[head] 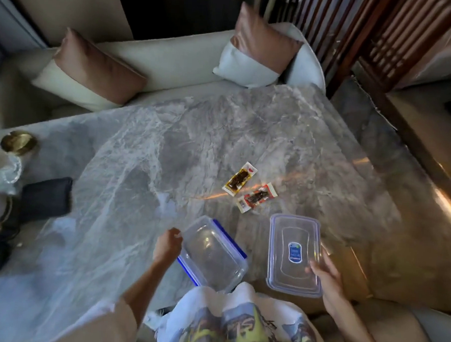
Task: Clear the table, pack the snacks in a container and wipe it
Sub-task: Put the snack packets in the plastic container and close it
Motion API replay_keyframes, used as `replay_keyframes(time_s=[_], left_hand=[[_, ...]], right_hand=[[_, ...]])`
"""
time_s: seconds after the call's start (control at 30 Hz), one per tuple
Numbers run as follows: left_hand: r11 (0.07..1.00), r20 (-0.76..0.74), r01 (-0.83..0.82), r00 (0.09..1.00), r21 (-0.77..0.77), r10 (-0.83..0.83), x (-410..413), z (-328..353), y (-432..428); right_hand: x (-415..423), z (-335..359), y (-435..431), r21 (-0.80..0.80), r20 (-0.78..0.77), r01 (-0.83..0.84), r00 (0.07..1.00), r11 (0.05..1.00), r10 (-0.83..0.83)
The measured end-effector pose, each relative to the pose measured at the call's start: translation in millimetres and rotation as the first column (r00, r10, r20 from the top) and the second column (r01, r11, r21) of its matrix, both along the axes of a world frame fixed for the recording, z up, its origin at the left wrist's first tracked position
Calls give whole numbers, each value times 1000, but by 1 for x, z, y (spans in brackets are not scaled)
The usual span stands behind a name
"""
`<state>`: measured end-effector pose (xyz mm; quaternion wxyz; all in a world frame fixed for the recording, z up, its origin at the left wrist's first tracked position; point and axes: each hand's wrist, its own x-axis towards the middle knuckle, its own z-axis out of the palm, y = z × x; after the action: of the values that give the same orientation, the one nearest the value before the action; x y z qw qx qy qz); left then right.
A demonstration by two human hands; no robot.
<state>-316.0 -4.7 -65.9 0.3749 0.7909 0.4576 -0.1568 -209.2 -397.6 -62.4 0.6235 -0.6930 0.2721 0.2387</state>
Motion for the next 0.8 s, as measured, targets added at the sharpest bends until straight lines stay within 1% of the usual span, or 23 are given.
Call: replay_keyframes(time_s=[0.07,0.17,0.27,0.4,0.47,0.67,0.77,0.8], left_hand=[[993,13,-115,993,2,115,-35,-2,-2],[969,14,-247,969,5,246,-87,-10,-10],[898,47,-438,897,-34,439,-122,-7,-25],[786,60,-599,788,-156,613,-135,-4,-38],[761,72,-626,763,-170,643,-133,-2,-39],[795,69,-598,793,-103,606,-131,1,-38],[808,72,-583,805,-88,589,-134,-1,-33],[814,75,-574,811,-89,580,-133,-1,-33]], right_hand=[[2,-5,9,-18,-27,-58,998,998,58],[7,-10,38,-47,-44,-187,982,981,185],[7,-20,72,-41,-59,-317,947,947,315],[2,-28,108,-59,-59,-437,899,897,434],[-2,-28,124,-76,-49,-487,873,870,485],[-13,-28,143,-186,-25,-511,857,840,515],[-14,-29,144,-280,8,-556,814,783,581],[-13,-27,144,-335,12,-578,787,744,617]])
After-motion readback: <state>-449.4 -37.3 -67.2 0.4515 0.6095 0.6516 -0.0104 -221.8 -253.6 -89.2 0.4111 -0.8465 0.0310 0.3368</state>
